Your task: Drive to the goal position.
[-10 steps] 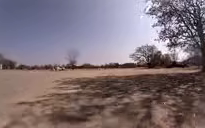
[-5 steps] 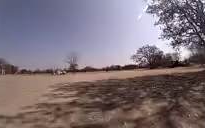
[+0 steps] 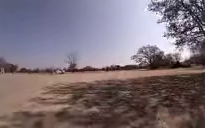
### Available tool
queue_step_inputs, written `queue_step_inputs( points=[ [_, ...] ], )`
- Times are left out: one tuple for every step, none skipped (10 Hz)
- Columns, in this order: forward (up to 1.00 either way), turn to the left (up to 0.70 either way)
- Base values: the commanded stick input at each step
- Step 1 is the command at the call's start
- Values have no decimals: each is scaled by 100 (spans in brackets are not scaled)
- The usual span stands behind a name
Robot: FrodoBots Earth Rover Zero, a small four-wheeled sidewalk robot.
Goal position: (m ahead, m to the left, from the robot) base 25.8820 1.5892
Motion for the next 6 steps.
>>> queue_step_inputs(
  points=[
    [100,-2],
    [100,-4],
    [100,-9],
    [100,-10],
    [100,-11],
    [100,-11]
  ],
)
